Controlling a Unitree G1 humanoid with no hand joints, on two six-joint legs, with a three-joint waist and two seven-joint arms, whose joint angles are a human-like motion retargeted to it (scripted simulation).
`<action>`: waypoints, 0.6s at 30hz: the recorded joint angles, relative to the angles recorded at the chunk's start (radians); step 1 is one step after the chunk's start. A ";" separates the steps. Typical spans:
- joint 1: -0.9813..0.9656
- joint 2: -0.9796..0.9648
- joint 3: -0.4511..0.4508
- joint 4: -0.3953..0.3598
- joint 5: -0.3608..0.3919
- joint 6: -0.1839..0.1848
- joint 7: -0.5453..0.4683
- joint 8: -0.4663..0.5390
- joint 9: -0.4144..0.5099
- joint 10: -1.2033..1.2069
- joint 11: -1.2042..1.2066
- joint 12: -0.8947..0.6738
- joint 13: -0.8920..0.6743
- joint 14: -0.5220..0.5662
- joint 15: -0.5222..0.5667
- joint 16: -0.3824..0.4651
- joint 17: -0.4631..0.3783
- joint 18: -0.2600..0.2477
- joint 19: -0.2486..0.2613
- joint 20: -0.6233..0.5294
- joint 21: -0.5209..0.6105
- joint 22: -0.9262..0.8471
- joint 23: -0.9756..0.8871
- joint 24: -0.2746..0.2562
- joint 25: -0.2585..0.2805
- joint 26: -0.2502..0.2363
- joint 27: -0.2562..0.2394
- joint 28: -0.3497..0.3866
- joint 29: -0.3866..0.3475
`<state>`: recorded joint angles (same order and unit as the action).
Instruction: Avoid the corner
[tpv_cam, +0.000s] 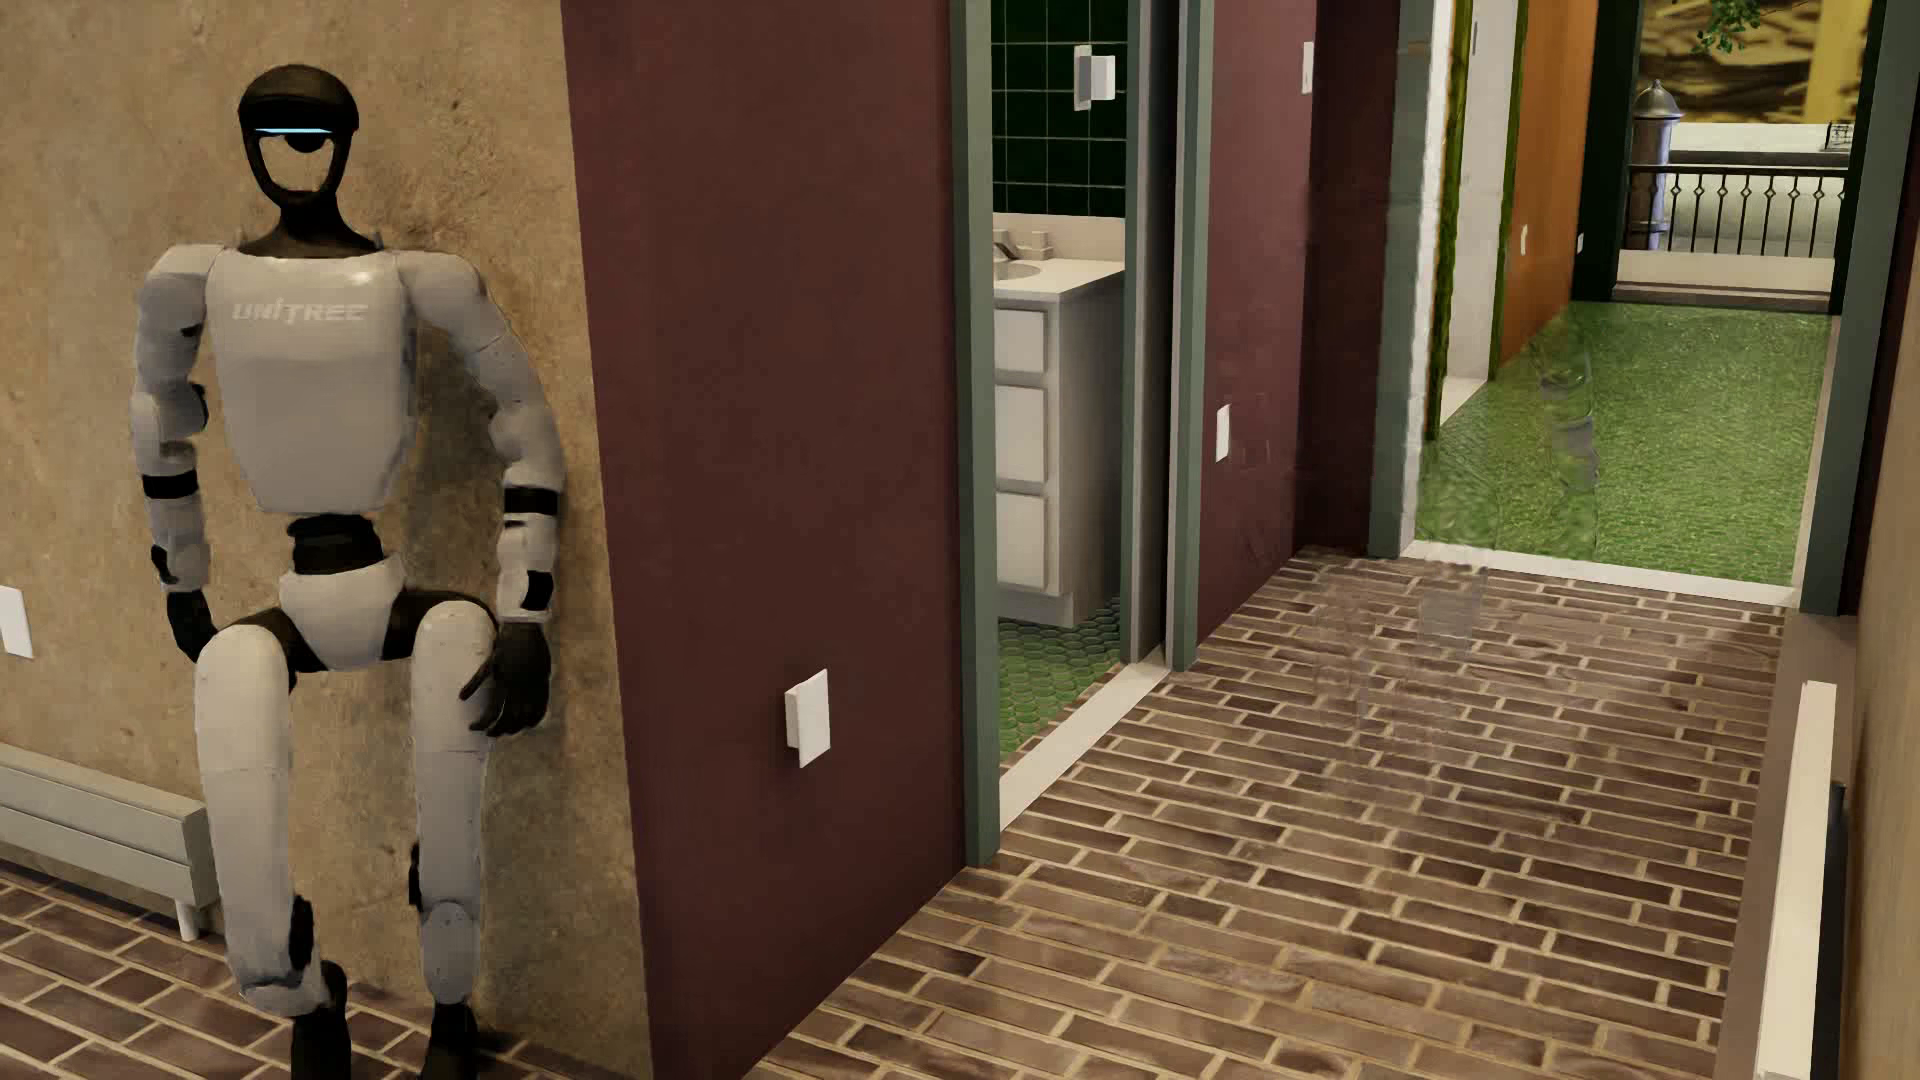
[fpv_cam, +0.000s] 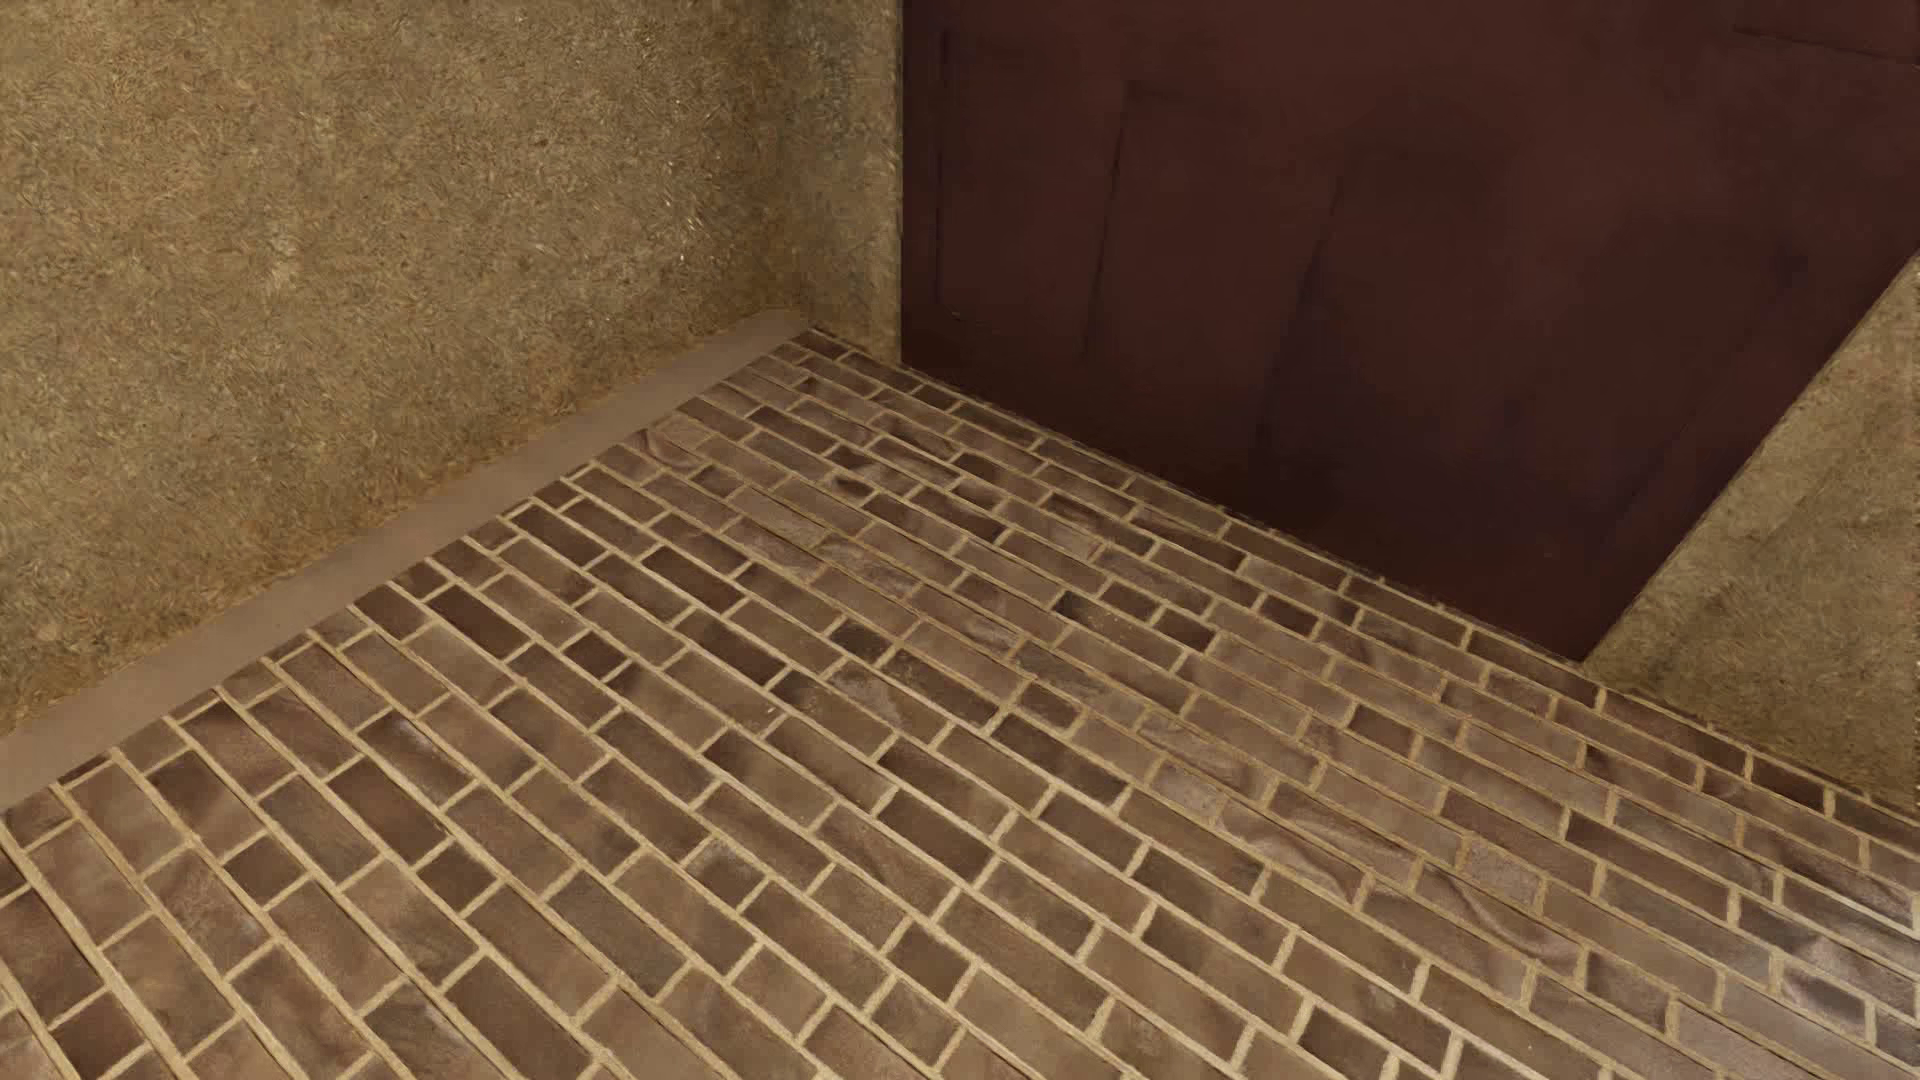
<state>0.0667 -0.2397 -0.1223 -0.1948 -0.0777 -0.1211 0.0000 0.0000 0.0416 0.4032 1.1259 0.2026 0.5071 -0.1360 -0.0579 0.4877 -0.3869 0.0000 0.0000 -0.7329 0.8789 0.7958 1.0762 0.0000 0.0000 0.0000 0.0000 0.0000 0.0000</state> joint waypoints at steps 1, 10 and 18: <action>0.053 -0.023 -0.010 0.007 0.019 0.008 0.000 0.000 0.014 -0.009 -0.150 -0.013 -0.002 -0.034 0.002 -0.002 0.002 0.000 0.000 0.058 -0.028 -0.051 -0.013 0.000 0.000 0.000 0.000 0.000 0.000; 0.321 -0.014 0.053 0.120 0.046 0.063 0.000 0.000 0.023 0.040 -0.527 0.106 -0.107 0.096 0.312 -0.027 -0.072 0.000 0.000 -0.069 -0.322 0.055 -0.090 0.000 0.000 0.000 0.000 0.000 0.000; -0.425 0.300 0.253 0.033 0.049 0.079 0.000 0.000 0.004 0.425 -0.625 0.194 -0.179 0.445 0.010 0.021 -0.103 0.000 0.000 -0.129 -0.378 0.074 -0.154 0.000 0.000 0.000 0.000 0.000 0.000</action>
<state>-0.3587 0.0601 0.1308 -0.1619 -0.0286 -0.0422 0.0000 0.0000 0.0456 0.8279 0.5011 0.3963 0.3283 0.3088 -0.0479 0.5084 -0.4901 0.0000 0.0000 -0.8619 0.5013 0.8697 0.9218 0.0000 0.0000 0.0000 0.0000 0.0000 0.0000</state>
